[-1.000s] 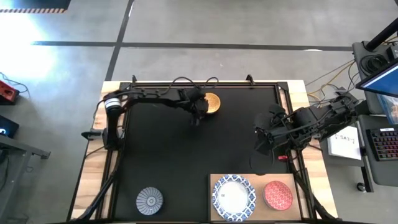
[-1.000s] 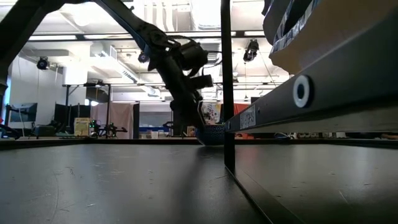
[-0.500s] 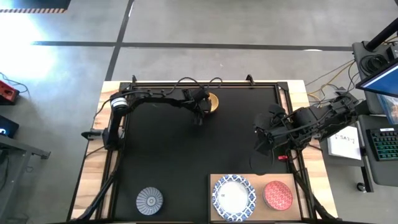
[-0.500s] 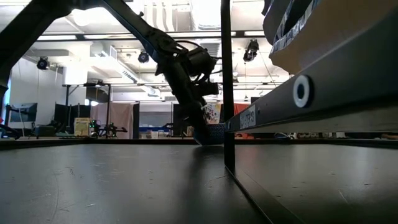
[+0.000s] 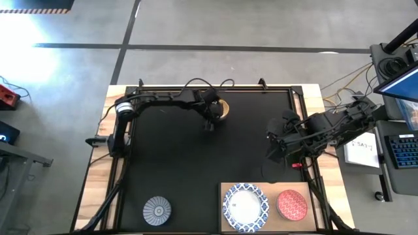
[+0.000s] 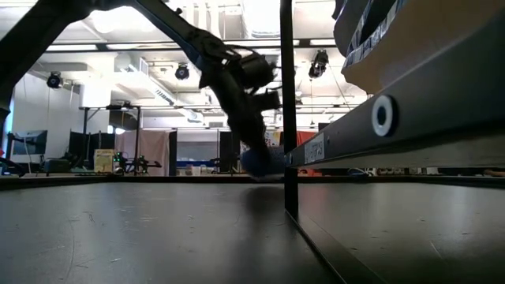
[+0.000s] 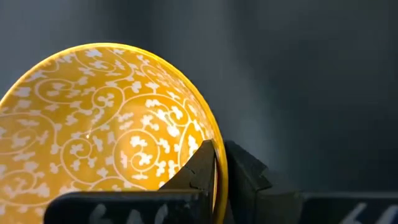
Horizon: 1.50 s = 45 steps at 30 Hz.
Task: Place and stack bowls onto a shelf
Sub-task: Stack the yellow bowl on top of the red bowl on the shelf
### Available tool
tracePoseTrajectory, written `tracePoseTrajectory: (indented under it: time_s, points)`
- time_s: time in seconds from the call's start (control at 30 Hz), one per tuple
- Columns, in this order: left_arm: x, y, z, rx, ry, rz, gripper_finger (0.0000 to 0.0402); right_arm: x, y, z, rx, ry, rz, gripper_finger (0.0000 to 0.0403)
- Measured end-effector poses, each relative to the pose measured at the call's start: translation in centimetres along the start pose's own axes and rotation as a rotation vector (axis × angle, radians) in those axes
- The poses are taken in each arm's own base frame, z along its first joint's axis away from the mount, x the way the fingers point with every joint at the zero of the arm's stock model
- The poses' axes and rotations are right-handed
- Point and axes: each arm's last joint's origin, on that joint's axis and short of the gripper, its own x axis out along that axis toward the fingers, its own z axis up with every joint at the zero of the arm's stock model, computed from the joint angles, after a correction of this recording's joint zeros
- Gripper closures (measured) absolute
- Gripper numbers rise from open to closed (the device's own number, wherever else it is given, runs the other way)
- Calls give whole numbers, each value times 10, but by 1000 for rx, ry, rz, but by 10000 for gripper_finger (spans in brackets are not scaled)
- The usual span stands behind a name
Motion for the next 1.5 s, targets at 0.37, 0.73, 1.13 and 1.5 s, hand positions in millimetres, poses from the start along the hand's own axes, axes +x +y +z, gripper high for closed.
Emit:
tracePoseTrajectory:
  time_s: [0.37,0.73,1.13,1.5]
  points:
    - [-9,-27,28,-12,-172,-314,395,4,3,-2,20,62,38,286]
    - [-26,-81,54,121,-232,-377,396,24,-4,-4,-68,95,-38,214]
    - [-23,-110,64,162,-260,-401,394,53,-19,-19,-181,-47,232,214]
    - [-30,-127,71,369,-454,-732,394,81,-10,-27,-425,-104,402,228]
